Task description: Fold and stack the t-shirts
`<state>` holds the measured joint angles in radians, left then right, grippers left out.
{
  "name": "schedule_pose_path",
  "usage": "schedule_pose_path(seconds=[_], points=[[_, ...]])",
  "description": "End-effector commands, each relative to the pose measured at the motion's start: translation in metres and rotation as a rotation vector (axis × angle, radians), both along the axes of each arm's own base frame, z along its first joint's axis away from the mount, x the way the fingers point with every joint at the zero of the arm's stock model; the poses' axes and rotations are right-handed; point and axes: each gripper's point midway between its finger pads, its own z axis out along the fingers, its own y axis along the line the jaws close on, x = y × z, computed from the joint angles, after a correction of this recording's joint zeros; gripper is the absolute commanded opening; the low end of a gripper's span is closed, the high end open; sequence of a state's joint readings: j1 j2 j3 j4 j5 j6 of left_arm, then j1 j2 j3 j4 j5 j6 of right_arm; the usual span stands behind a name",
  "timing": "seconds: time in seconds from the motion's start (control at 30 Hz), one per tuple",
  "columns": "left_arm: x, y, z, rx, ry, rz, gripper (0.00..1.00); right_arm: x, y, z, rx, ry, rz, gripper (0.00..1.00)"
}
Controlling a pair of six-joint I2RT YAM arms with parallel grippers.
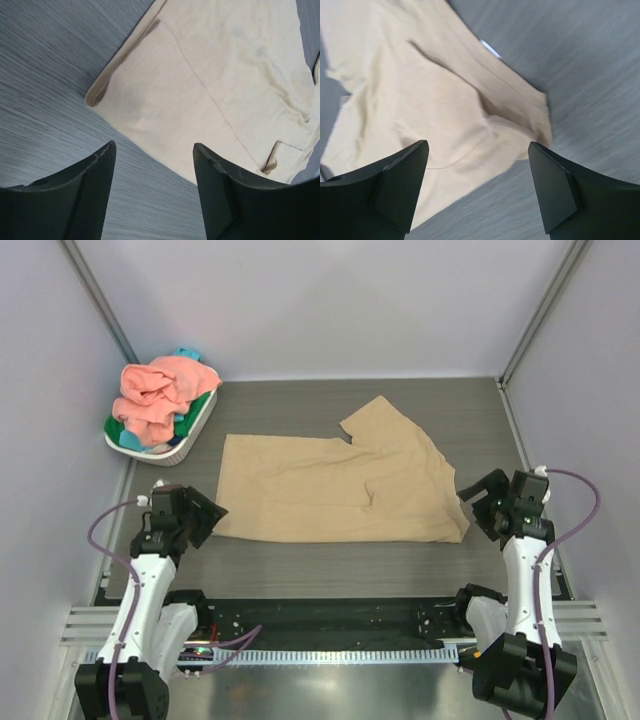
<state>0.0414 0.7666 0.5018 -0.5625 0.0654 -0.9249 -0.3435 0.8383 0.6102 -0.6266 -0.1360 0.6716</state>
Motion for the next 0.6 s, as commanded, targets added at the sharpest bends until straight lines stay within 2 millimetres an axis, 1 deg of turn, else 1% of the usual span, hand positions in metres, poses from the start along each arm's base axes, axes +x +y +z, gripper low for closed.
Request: schedule_pose_path(seconds=[0.0, 0.03, 0.07, 0.1, 0.13, 0.17, 0.2, 0.23, 0.27, 0.3, 0.33, 0.37, 0.4, 0.43, 0.47, 0.5, 0.53, 0.57], points=[[0.016, 0.003, 0.046, 0.049, -0.111, -0.04, 0.65, 0.043, 0.003, 0.072, -0.042, -0.249, 0.093, 0.87], [0.021, 0.006, 0.049, 0.071, -0.115, -0.039, 0.66, 0.053, 0.008, 0.082, -0.051, -0.277, 0.127, 0.86], [0.029, 0.009, 0.056, 0.093, -0.143, -0.037, 0.66, 0.067, 0.01, 0.076, -0.05, -0.239, 0.154, 0.86], [0.037, 0.012, 0.063, 0.114, -0.163, -0.037, 0.66, 0.088, 0.026, 0.104, -0.126, -0.281, 0.23, 0.86], [0.048, 0.015, 0.068, 0.139, -0.161, -0.053, 0.65, 0.103, 0.034, 0.108, -0.165, -0.267, 0.27, 0.86], [0.06, 0.016, 0.077, 0.151, -0.189, -0.055, 0.64, 0.121, 0.043, 0.091, -0.193, -0.188, 0.311, 0.87], [0.069, 0.016, 0.078, 0.16, -0.186, -0.07, 0.64, 0.147, 0.048, 0.117, -0.258, -0.223, 0.344, 0.87], [0.085, 0.016, 0.085, 0.173, -0.193, -0.091, 0.63, 0.16, 0.07, 0.12, -0.265, -0.221, 0.406, 0.87], [0.093, 0.016, 0.083, 0.178, -0.183, -0.101, 0.61, 0.174, 0.07, 0.121, -0.288, -0.207, 0.405, 0.87], [0.1, 0.016, 0.084, 0.181, -0.183, -0.112, 0.6, 0.205, 0.076, 0.116, -0.311, -0.193, 0.452, 0.87], [0.106, 0.014, 0.084, 0.177, -0.183, -0.125, 0.58, 0.219, 0.088, 0.117, -0.289, -0.21, 0.511, 0.87], [0.116, 0.013, 0.079, 0.179, -0.183, -0.139, 0.57, 0.236, 0.092, 0.111, -0.303, -0.202, 0.533, 0.87], [0.119, 0.012, 0.077, 0.178, -0.187, -0.146, 0.57, 0.261, 0.096, 0.135, -0.329, -0.265, 0.545, 0.87], [0.124, 0.011, 0.075, 0.174, -0.198, -0.155, 0.57, 0.284, 0.099, 0.097, -0.345, -0.198, 0.602, 0.87], [0.124, 0.01, 0.066, 0.172, -0.181, -0.167, 0.56, 0.298, 0.101, 0.091, -0.371, -0.191, 0.614, 0.87], [0.123, 0.008, 0.062, 0.168, -0.175, -0.177, 0.56, 0.32, 0.104, 0.111, -0.4, -0.24, 0.623, 0.87], [0.12, 0.007, 0.055, 0.161, -0.163, -0.185, 0.55, 0.334, 0.107, 0.063, -0.42, -0.148, 0.674, 0.86], [0.121, 0.005, 0.056, 0.159, -0.168, -0.192, 0.55, 0.346, 0.107, 0.055, -0.437, -0.137, 0.681, 0.86]])
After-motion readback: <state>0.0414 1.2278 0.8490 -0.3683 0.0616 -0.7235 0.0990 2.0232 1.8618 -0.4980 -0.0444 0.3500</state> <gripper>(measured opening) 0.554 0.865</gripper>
